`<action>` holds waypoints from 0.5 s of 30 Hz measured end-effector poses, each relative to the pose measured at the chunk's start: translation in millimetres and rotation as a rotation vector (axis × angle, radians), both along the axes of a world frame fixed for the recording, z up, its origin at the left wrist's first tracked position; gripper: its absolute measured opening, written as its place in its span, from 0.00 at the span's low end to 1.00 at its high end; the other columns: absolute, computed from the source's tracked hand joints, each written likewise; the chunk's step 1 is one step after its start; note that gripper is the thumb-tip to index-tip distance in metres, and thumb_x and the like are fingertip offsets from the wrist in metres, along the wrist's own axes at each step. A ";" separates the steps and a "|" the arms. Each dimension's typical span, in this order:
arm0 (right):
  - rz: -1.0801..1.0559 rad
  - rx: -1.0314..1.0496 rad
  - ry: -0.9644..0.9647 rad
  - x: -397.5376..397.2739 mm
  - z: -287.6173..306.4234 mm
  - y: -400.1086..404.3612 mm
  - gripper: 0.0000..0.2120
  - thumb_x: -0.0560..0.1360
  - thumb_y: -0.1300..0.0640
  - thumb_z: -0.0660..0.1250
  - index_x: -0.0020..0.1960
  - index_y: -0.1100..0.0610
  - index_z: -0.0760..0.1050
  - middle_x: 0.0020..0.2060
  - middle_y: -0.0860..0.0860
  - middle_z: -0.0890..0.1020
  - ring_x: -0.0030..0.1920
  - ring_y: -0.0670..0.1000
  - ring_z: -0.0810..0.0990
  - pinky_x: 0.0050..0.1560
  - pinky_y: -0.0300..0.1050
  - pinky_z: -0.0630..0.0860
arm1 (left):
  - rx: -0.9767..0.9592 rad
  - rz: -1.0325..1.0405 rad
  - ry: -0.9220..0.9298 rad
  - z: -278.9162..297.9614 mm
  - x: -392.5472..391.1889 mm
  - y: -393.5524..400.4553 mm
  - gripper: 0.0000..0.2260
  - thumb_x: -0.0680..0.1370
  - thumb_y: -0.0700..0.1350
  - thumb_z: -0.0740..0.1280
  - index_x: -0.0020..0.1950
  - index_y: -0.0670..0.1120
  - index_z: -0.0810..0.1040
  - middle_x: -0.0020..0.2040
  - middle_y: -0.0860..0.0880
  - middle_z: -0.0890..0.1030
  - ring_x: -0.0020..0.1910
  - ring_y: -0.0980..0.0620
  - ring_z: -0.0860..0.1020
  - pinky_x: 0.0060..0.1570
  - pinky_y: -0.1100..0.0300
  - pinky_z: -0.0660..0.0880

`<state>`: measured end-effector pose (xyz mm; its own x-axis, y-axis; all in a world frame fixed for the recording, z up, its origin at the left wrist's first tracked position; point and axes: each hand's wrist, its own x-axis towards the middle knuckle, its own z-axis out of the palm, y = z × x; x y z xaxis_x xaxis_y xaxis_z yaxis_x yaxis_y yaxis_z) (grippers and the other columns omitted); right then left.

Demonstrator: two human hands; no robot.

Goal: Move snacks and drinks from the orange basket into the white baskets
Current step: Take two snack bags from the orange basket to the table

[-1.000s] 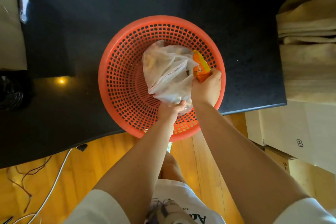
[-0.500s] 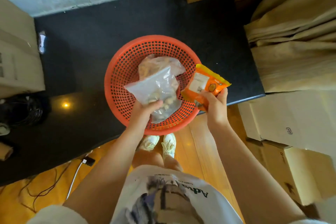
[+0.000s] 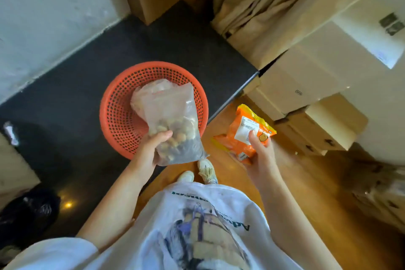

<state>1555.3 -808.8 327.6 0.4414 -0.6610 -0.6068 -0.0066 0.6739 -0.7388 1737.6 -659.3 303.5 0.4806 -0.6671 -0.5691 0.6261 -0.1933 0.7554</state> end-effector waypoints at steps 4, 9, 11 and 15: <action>-0.190 -0.058 0.061 -33.1 1.5 34.9 0.24 0.66 0.56 0.71 0.60 0.57 0.71 0.45 0.53 0.82 0.42 0.51 0.82 0.38 0.45 0.79 | 0.047 -0.099 -0.016 1.5 -10.6 -4.6 0.11 0.65 0.47 0.68 0.47 0.48 0.81 0.42 0.52 0.83 0.44 0.53 0.81 0.46 0.60 0.75; -0.463 -0.088 0.187 -82.2 4.4 79.4 0.22 0.66 0.56 0.72 0.59 0.57 0.72 0.43 0.50 0.84 0.42 0.49 0.84 0.40 0.45 0.81 | 0.081 -0.300 -0.072 4.4 -42.1 -19.4 0.11 0.65 0.48 0.68 0.46 0.51 0.81 0.41 0.55 0.84 0.43 0.55 0.81 0.48 0.59 0.75; -0.583 -0.089 0.236 -105.1 5.2 97.9 0.20 0.66 0.56 0.72 0.56 0.53 0.73 0.43 0.49 0.84 0.41 0.48 0.85 0.37 0.42 0.81 | 0.093 -0.414 -0.110 3.9 -57.0 -27.0 0.10 0.64 0.48 0.69 0.43 0.49 0.81 0.40 0.52 0.83 0.44 0.51 0.80 0.48 0.55 0.73; -0.803 -0.062 0.317 -149.5 8.1 138.2 0.17 0.67 0.54 0.73 0.54 0.49 0.73 0.44 0.47 0.84 0.41 0.47 0.85 0.34 0.40 0.79 | 0.115 -0.692 -0.172 5.2 -98.3 -37.5 0.06 0.64 0.45 0.74 0.36 0.48 0.78 0.28 0.56 0.80 0.30 0.54 0.77 0.31 0.65 0.73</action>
